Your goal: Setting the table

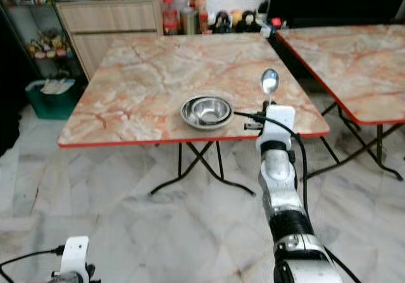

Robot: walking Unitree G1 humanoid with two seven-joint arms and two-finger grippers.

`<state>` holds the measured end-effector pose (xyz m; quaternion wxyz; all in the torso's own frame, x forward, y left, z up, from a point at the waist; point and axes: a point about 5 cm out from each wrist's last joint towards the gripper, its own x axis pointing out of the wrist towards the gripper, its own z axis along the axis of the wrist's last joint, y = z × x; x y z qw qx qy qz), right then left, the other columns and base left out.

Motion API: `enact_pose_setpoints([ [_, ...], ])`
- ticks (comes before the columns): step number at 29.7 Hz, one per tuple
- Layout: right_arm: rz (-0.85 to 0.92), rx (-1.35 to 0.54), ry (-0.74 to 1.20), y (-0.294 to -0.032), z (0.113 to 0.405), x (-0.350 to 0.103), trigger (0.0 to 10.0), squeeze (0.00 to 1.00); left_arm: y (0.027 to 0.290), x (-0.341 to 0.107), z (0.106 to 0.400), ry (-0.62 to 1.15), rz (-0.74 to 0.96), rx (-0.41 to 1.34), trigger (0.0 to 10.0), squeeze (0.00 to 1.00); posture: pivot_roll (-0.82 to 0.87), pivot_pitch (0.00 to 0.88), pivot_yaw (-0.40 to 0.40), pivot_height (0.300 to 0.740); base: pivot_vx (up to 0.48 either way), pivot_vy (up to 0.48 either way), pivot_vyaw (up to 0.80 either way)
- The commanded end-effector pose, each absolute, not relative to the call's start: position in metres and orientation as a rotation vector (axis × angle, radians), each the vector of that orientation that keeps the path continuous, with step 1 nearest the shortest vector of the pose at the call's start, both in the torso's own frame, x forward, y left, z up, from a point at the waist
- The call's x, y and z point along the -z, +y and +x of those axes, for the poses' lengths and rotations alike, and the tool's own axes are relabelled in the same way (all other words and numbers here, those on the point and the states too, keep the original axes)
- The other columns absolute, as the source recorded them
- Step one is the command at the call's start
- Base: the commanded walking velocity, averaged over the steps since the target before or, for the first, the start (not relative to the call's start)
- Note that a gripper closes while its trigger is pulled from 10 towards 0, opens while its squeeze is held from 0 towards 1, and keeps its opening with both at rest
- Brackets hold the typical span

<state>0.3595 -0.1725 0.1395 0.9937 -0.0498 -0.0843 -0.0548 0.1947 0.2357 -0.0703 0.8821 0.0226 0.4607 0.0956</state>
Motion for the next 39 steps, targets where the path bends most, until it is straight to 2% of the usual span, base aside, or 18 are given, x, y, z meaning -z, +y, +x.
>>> enact_pose_setpoints([
  [1,-0.110,0.109,-0.162,-0.174,0.361,-0.141,10.0,0.00,0.235,0.069,0.197,0.954,0.055,-0.192,10.0,0.00,0.05,0.000,0.017,0.740,0.345,0.000,0.00],
  [7,-0.137,0.085,-0.169,-0.172,0.361,-0.142,10.0,0.00,0.235,0.069,0.197,0.955,0.052,-0.191,10.0,0.00,0.04,0.000,0.016,0.740,0.341,0.000,0.00],
  [14,-0.138,0.076,-0.170,-0.170,0.360,-0.141,10.0,0.00,0.235,0.070,0.197,0.955,0.051,-0.189,10.0,0.00,0.04,0.000,0.016,0.740,0.339,0.000,0.49],
  [39,-0.136,0.105,-0.130,-0.183,0.355,-0.132,10.0,0.00,0.234,0.070,0.197,0.956,0.046,-0.189,10.0,0.00,0.04,0.000,0.012,0.740,0.333,0.000,0.00],
])
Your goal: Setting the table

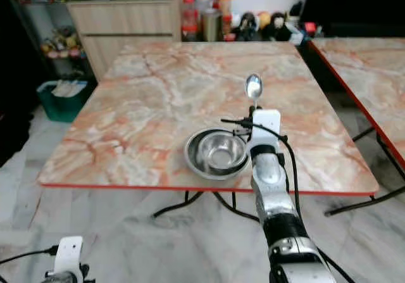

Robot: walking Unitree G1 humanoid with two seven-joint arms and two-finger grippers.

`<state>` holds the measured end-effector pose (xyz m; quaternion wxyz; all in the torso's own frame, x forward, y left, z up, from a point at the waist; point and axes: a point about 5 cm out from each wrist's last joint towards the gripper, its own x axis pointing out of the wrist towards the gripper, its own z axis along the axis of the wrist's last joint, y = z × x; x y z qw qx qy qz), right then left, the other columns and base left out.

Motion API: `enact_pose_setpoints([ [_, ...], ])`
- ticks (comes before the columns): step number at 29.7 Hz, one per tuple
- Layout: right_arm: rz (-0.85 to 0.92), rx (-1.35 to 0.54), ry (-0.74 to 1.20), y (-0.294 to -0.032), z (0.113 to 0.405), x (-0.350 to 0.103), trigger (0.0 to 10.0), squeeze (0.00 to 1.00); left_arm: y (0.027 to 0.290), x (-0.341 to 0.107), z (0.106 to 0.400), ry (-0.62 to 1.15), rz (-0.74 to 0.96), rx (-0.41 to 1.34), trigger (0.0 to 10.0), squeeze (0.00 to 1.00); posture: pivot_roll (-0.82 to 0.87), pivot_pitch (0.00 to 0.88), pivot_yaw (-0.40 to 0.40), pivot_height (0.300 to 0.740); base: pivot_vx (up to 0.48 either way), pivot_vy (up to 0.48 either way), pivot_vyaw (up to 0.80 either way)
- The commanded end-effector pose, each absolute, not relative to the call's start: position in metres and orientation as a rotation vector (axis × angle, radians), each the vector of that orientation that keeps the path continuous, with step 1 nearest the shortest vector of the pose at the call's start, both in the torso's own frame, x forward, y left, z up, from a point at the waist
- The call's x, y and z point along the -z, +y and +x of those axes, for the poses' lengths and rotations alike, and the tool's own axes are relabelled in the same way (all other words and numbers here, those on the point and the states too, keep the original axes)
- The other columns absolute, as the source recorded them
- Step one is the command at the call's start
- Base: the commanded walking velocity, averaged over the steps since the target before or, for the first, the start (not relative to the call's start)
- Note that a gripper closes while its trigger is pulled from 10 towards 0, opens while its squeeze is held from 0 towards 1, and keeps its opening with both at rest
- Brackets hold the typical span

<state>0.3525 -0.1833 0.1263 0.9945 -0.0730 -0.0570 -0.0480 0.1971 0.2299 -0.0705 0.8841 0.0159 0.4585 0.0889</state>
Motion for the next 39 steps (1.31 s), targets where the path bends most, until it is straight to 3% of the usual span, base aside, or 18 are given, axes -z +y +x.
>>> enact_pose_setpoints([
  [1,-0.137,0.109,-0.127,-0.185,0.354,-0.131,10.0,0.00,0.234,0.070,0.197,0.956,0.046,-0.189,10.0,0.00,0.04,0.000,0.012,0.740,0.337,0.000,0.00],
  [16,-0.151,0.140,-0.085,-0.198,0.343,-0.120,10.0,0.00,0.234,0.069,0.197,0.956,0.048,-0.187,10.0,0.00,0.04,0.000,0.014,0.740,0.330,0.000,0.00],
  [29,-0.095,0.171,0.120,-0.207,0.335,-0.092,10.0,0.00,0.234,0.069,0.197,0.955,0.043,-0.190,10.0,0.00,0.03,0.000,0.012,0.740,0.000,0.000,0.00],
  [39,-0.084,0.113,0.167,-0.202,0.338,-0.090,10.0,0.00,0.234,0.070,0.197,0.957,0.038,-0.190,10.0,0.00,0.03,0.000,0.010,0.740,0.000,0.000,0.00],
])
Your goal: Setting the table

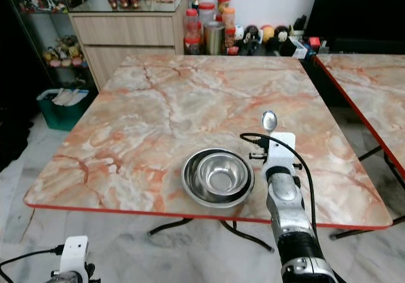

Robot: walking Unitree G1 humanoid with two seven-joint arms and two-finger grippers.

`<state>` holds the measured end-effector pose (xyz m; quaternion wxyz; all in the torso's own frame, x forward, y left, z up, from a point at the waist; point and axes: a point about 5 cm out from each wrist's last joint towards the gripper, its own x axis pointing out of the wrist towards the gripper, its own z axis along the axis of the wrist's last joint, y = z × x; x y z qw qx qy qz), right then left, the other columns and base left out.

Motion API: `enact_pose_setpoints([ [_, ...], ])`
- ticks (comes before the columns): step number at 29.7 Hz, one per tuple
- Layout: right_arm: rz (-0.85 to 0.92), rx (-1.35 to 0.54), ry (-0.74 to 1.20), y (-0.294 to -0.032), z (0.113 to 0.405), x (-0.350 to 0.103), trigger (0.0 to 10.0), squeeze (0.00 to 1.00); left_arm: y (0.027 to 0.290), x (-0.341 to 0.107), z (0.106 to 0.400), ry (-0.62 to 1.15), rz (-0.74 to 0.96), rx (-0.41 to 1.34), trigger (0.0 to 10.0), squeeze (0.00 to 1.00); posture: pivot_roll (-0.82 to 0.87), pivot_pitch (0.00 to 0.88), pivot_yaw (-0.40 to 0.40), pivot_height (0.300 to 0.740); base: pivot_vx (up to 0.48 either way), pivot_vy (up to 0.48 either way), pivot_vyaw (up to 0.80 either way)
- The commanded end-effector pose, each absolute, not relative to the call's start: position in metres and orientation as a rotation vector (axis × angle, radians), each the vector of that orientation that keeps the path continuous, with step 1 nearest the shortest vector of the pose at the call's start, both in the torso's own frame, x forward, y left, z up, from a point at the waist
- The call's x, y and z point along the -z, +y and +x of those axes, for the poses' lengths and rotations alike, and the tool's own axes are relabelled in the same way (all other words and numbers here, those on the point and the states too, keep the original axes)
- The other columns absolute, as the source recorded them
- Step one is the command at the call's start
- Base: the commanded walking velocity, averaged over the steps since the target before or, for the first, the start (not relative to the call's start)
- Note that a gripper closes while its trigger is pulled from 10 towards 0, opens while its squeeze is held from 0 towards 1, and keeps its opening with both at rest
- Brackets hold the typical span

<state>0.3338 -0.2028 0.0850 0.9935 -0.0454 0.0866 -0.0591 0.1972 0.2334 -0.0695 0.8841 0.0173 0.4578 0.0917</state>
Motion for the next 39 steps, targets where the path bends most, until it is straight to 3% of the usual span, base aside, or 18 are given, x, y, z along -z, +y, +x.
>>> enact_pose_setpoints([
  [1,-0.091,0.097,0.190,-0.202,0.338,-0.088,10.0,0.00,0.234,0.070,0.197,0.957,0.037,-0.191,10.0,0.00,0.03,0.000,0.009,0.740,0.000,0.000,0.00],
  [39,-0.101,-0.061,0.408,-0.213,0.328,-0.053,10.0,0.00,0.235,0.069,0.196,0.958,0.056,-0.173,10.0,0.00,0.04,0.000,0.017,0.740,0.000,0.000,0.00],
])
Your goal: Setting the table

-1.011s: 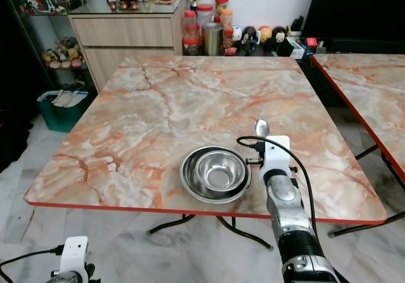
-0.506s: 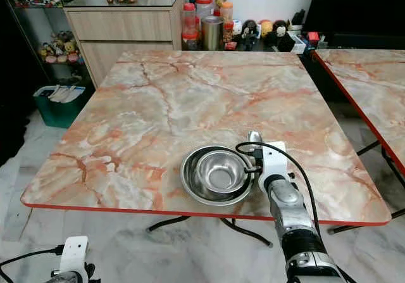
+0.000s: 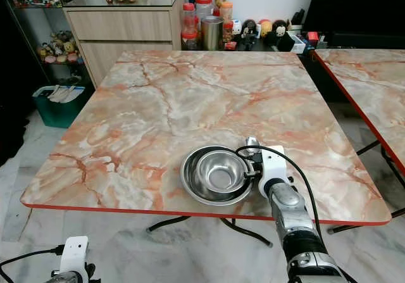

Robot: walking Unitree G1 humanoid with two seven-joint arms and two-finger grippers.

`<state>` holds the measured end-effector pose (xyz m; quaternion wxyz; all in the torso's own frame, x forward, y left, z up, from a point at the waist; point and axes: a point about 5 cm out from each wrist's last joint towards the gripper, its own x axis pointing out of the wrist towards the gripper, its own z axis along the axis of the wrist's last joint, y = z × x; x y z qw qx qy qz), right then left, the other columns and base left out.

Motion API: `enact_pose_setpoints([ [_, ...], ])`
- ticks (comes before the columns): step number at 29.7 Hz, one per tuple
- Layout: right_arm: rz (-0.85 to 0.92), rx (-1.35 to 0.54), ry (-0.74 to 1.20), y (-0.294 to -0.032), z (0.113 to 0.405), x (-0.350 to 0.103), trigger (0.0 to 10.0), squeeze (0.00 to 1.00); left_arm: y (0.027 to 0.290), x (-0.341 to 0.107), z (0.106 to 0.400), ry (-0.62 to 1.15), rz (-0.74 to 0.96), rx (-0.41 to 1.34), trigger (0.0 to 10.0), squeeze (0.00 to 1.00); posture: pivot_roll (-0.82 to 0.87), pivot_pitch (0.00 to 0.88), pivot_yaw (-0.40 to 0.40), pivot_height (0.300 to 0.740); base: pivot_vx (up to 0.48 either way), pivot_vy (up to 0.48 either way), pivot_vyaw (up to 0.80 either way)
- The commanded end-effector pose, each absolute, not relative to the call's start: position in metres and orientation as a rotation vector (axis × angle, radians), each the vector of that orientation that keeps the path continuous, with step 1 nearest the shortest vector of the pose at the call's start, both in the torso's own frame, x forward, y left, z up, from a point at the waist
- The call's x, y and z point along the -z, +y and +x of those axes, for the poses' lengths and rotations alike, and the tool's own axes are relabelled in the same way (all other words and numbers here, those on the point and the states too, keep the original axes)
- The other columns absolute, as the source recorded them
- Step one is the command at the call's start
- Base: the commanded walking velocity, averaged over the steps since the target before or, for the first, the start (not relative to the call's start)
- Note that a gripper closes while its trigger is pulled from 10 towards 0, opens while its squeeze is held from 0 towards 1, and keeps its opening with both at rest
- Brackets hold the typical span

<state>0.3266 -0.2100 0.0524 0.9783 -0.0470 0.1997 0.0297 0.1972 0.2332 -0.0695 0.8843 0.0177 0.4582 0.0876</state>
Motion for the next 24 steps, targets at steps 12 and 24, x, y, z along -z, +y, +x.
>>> enact_pose_setpoints([
  [12,-0.106,-0.064,0.437,-0.2139,0.3249,-0.0474,10.0,0.00,0.2354,0.0694,0.1964,0.959,0.056,-0.172,10.0,0.00,0.04,0.000,0.017,0.740,0.000,0.000,0.00],
  [24,-0.101,-0.073,0.443,-0.2117,0.3235,-0.0449,10.0,0.45,0.2358,0.0695,0.1960,0.959,0.058,-0.172,10.0,0.00,0.05,0.000,0.017,0.740,0.000,0.000,0.00],
])
